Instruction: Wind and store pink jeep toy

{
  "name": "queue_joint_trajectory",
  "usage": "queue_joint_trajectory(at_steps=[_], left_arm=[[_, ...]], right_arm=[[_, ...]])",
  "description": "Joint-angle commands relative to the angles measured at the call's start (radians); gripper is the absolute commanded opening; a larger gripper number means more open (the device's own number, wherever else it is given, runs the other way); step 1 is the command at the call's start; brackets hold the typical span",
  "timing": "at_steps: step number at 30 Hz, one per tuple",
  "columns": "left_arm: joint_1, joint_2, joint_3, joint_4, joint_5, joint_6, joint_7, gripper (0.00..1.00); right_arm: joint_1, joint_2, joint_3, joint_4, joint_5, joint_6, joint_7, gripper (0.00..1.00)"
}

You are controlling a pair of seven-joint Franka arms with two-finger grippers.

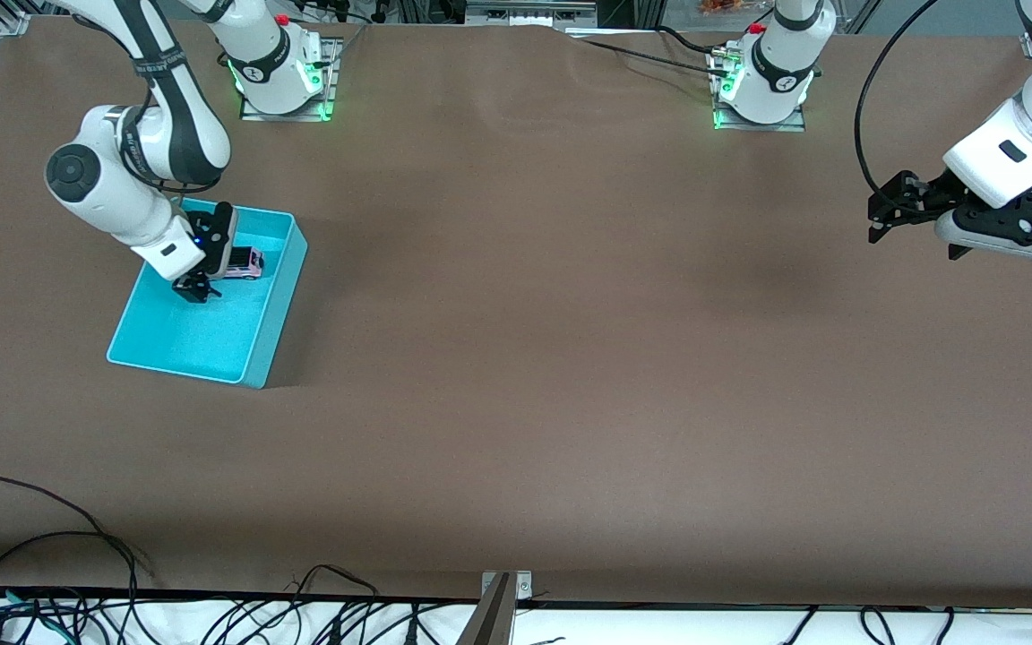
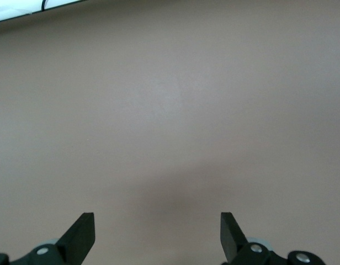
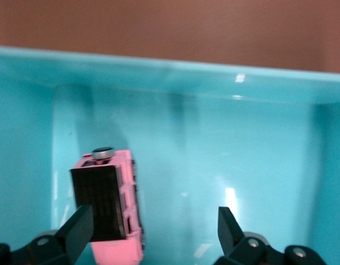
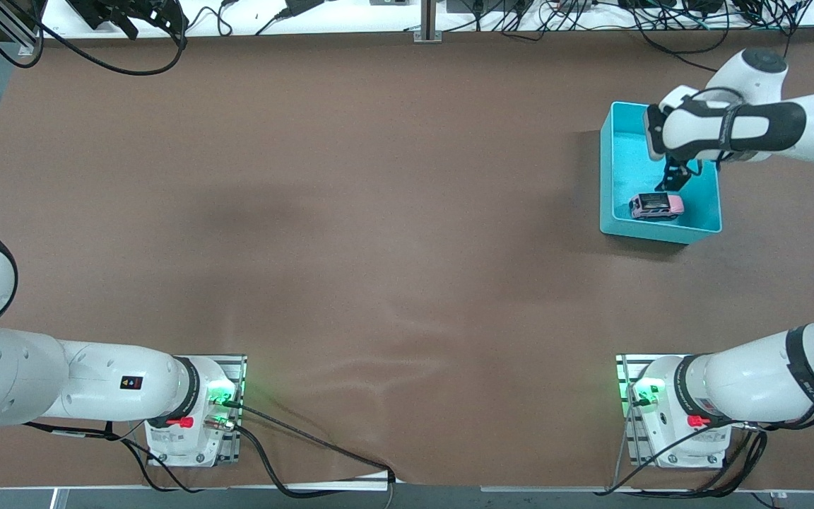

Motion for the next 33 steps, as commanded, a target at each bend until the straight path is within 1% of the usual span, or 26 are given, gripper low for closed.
queue_joint_trajectory(at_steps=[1,4,7,10,14,17,20,24,26,30,33], left_arm=[[0.001,0.019,0.005,0.03,-0.022,-0.014,-0.007,1.0],[0.001,0.019,0.005,0.03,-0.025,-0.016,-0.007,1.0],[0.002,0.019,0.006,0.03,-0.025,-0.016,-0.005,1.0],[0.001,0.019,0.006,0.03,-0.025,-0.014,-0.005,1.0],[0.002,0.019,0.006,0.03,-0.025,-0.016,-0.005,1.0],[0.001,0.019,0.006,0.03,-0.025,-0.016,-0.005,1.0],[0.002,0.019,0.006,0.032,-0.025,-0.016,-0.005,1.0],[0.001,0.019,0.006,0.03,-0.025,-0.016,-0.005,1.0],[0.002,0.02,0.006,0.03,-0.025,-0.016,-0.005,1.0],[0.001,0.02,0.008,0.032,-0.025,-0.016,-0.004,1.0],[-0.001,0.022,0.009,0.036,-0.025,-0.016,-0.005,1.0]], right_arm=[[0.004,-0.016,-0.01,0.113,0.132,-0.107,-0.012,1.0],[0.006,-0.014,-0.02,0.192,0.186,-0.18,0.028,1.0],[0.004,-0.014,-0.021,0.281,0.189,-0.262,0.111,1.0],[0.006,-0.014,-0.023,0.374,0.186,-0.367,0.253,1.0],[0.006,-0.014,-0.023,0.474,0.174,-0.459,0.423,1.0],[0.004,-0.014,-0.023,0.544,0.137,-0.523,0.565,1.0],[0.007,-0.013,-0.021,0.624,0.103,-0.617,0.739,1.0],[0.01,-0.005,-0.018,0.727,0.082,-0.744,0.963,1.0],[0.013,-0.005,-0.017,0.762,0.062,-0.776,1.049,1.0],[0.016,-0.007,-0.012,0.833,-0.024,-0.822,1.195,1.0],[0.015,-0.007,-0.014,0.876,-0.035,-0.85,1.296,1.0]])
